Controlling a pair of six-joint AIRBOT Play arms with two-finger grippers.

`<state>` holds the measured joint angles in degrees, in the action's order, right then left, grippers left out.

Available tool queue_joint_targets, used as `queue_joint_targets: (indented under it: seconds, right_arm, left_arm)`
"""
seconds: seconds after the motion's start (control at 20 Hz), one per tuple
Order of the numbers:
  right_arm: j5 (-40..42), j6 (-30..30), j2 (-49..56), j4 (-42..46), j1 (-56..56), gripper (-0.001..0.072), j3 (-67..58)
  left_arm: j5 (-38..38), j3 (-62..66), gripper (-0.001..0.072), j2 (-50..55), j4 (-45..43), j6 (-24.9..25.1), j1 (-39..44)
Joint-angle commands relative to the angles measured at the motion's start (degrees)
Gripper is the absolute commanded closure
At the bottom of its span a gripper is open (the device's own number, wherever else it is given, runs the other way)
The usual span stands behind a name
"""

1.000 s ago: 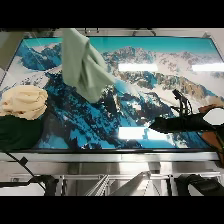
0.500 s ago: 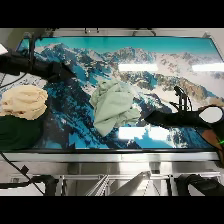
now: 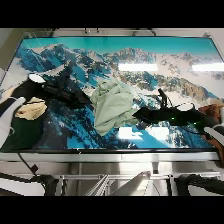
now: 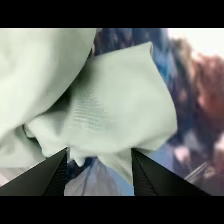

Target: Fold the shirts.

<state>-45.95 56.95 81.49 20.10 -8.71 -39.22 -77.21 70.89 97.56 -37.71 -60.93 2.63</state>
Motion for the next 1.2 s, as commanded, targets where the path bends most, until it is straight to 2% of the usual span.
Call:
queue_joint_targets:
  seconds: [0.0, 0.05, 0.1, 0.15, 0.2, 0.3, 0.45, 0.6, 0.75, 0.9, 1.0, 1.05, 1.15]
  right_arm:
    - [-1.09, -4.70, 7.67, -5.95, -1.70, 0.0283, -4.04]
    - [-1.31, -4.70, 8.41, -6.05, -1.90, 0.0307, -5.11]
    - [-2.36, -4.70, 8.63, -6.05, -1.97, 0.0529, -5.99]
    - [-3.50, -4.72, 8.57, -6.03, -1.88, 0.0688, -6.88]
    - [-4.96, -4.81, 8.33, -5.70, -1.64, 0.0691, -7.87]
    - [-9.11, -5.70, 6.49, -3.26, 0.02, 0.0692, -9.97]
    - [-15.04, -1.92, -0.98, 4.15, 6.67, 0.0692, -12.76]
    - [-19.85, -1.20, -13.64, 1.84, 15.93, 0.0692, -14.71]
    - [-21.05, -1.07, -23.82, 1.20, 21.59, 0.0692, -15.61]
    - [-23.65, 4.09, -25.22, 10.56, 20.94, 0.0692, -15.21]
    - [-23.50, 5.07, -24.41, 14.64, 20.20, 0.0692, -14.14]
    - [-23.50, 5.07, -24.00, 15.41, 20.15, 0.0692, -13.84]
    - [-23.50, 5.25, -23.19, 15.96, 20.15, 0.0692, -13.77]
  left_arm:
    - [-7.21, 3.67, 0.0012, 6.75, 4.35, 2.19, 7.69]
    - [-9.25, 5.44, 0.0013, 8.31, 4.22, 2.10, 9.90]
    - [-10.62, 6.88, 0.0094, 9.51, 4.22, 1.49, 11.54]
    - [-11.89, 8.57, 0.0432, 10.64, 4.24, 1.27, 12.85]
    - [-13.55, 10.47, 0.0712, 11.56, 4.37, 1.22, 13.60]
    - [-16.50, 14.25, 0.0712, 12.07, 4.31, -0.50, 13.79]
    - [-19.08, 19.80, 0.0712, 8.85, 4.31, -4.02, 10.71]
    - [-17.97, 22.97, 0.0712, 1.81, 4.48, -6.82, 6.14]
    - [-12.00, 21.92, 0.0692, -5.22, 4.42, -7.61, 3.10]
    - [-7.04, 14.51, 0.0693, -8.04, 4.31, -7.54, 4.85]
    - [-3.23, 8.63, 0.0691, -7.39, 4.28, -7.10, 7.78]
    - [-0.76, 6.43, 0.0576, -6.54, 4.31, -6.91, 9.29]
    - [4.22, 4.31, -0.0013, -3.41, 4.83, -6.93, 12.00]
